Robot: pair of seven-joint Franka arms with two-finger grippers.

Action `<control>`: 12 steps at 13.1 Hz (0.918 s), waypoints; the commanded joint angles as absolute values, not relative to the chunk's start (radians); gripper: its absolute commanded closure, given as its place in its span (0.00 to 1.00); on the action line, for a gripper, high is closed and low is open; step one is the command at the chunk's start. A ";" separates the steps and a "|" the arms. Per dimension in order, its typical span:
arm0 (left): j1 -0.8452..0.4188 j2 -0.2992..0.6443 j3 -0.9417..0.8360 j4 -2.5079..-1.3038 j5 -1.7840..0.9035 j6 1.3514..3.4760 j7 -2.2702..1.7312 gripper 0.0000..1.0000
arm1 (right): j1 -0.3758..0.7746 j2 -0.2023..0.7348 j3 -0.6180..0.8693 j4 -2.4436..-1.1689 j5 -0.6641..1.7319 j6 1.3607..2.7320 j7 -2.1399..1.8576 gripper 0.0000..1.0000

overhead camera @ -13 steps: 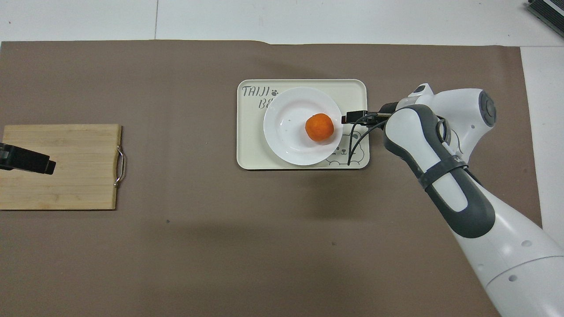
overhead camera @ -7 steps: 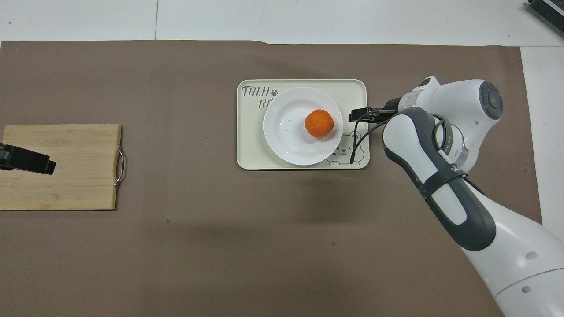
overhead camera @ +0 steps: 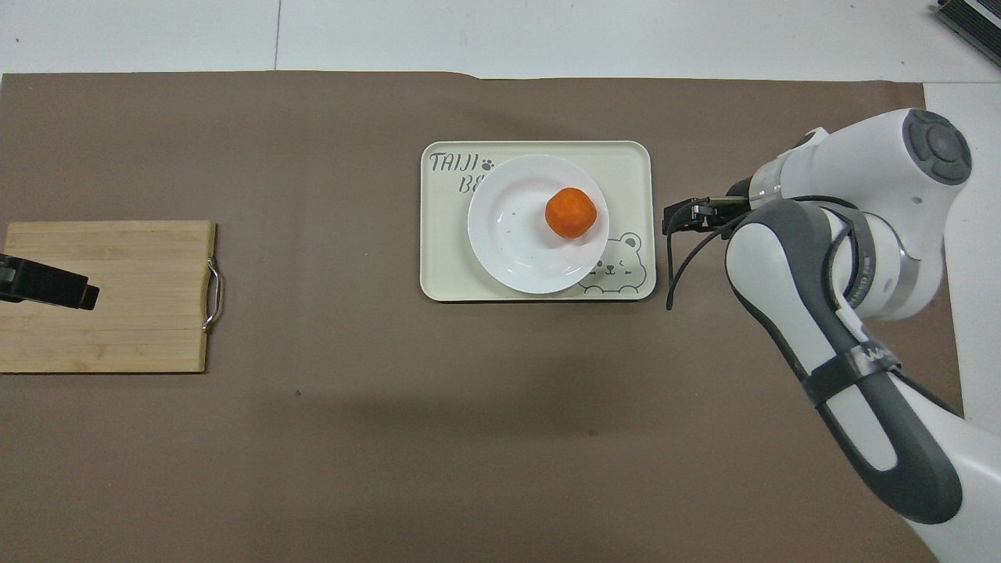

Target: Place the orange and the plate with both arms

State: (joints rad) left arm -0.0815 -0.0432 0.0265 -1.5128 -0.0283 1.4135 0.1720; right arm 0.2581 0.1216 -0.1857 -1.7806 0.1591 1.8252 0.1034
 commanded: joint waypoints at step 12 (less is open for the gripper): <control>-0.071 -0.069 0.018 -1.542 -0.026 1.424 0.178 0.00 | 0.015 -0.052 -0.175 -1.924 0.020 1.671 0.015 0.00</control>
